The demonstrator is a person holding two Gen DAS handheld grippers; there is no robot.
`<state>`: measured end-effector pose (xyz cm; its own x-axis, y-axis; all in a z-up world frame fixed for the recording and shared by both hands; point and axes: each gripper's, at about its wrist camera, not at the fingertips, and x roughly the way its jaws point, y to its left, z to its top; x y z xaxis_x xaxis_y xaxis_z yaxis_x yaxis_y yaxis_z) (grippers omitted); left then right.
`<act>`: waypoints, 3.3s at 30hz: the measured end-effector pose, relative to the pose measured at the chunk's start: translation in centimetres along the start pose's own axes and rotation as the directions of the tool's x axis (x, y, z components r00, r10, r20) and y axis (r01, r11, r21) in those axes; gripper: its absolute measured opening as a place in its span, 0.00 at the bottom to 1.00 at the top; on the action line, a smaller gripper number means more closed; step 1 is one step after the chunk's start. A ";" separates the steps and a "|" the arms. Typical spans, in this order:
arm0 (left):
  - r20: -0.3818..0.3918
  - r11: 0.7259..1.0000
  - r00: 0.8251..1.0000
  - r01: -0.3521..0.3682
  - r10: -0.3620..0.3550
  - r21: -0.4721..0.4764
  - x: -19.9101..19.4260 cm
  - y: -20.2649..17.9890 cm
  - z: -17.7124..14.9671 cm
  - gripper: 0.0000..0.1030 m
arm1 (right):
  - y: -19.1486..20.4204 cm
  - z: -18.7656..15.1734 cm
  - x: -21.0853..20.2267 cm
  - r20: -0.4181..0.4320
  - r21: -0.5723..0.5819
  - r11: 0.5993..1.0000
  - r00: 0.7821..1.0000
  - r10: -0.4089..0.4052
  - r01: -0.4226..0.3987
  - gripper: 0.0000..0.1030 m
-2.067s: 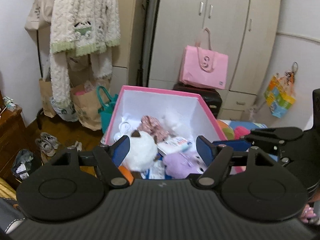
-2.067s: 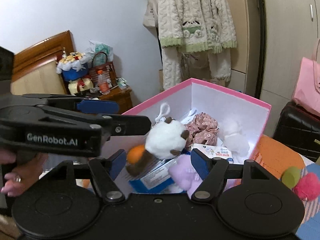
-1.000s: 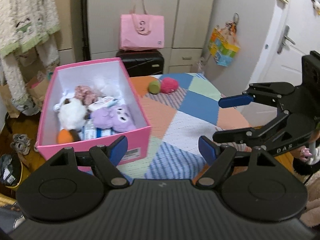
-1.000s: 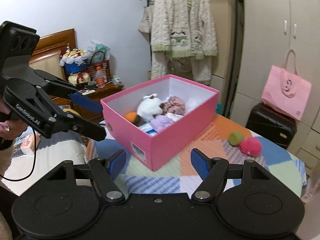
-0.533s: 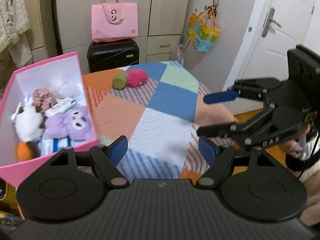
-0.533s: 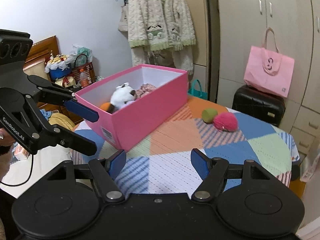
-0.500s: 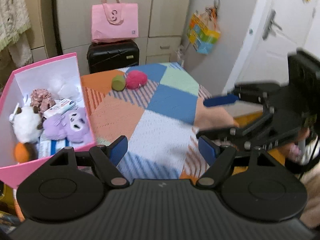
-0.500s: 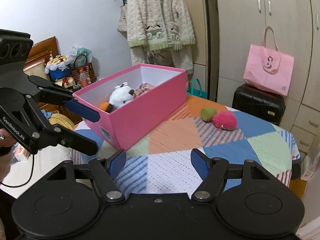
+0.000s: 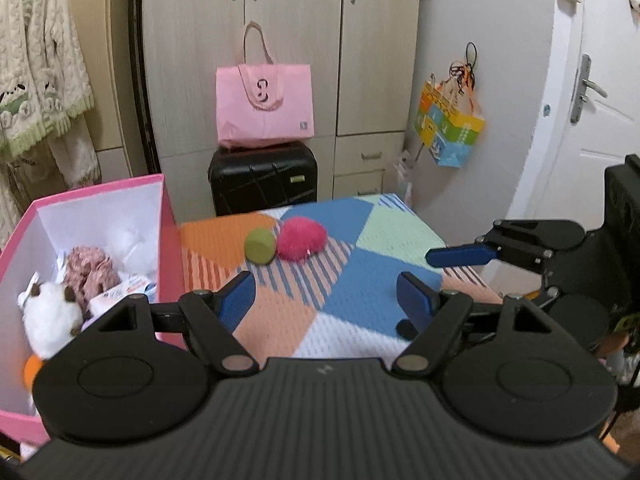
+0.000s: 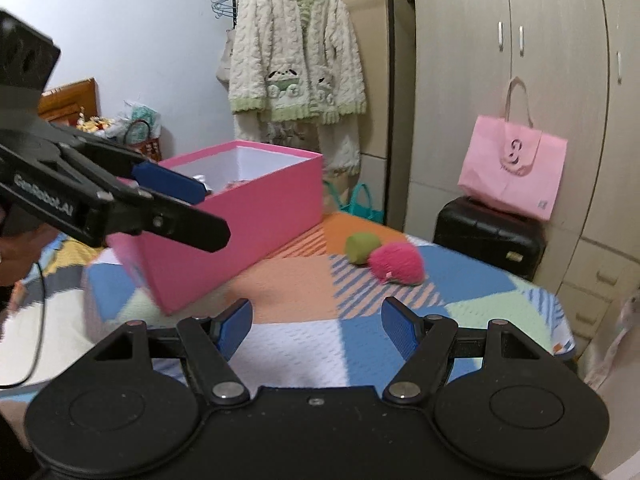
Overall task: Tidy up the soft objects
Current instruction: 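Move both grippers toward the green ball and pink puff on the table, then close the left gripper on the green ball while the right gripper grasps the pink puff, then carry the green ball and pink puff with both grippers over the box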
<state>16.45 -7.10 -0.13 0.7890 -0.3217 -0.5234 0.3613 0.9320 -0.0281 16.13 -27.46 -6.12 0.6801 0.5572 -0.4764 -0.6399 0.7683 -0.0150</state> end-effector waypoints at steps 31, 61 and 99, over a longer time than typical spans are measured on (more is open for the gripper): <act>-0.062 0.880 0.976 -0.214 0.207 -0.424 18.4 6.7 1.4 0.67 | -10.0 1.2 16.9 -0.156 0.040 0.999 0.988 -0.002 0.008 0.74; -0.050 0.866 0.985 -0.168 0.164 -0.470 19.4 7.1 0.1 0.37 | -9.1 2.3 18.1 -0.103 -0.057 0.998 0.995 -0.005 -0.001 0.53; -0.185 0.913 0.959 0.129 -0.214 -0.387 4.3 2.7 -7.3 0.37 | -3.0 -2.4 3.7 -0.168 0.238 0.967 0.984 -0.053 0.093 0.54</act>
<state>17.19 -4.72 -8.67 0.5878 -0.4767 -0.6536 0.2390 0.8742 -0.4227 19.71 -28.48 -9.88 0.6435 0.4546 -0.6158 -0.4701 0.8696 0.1507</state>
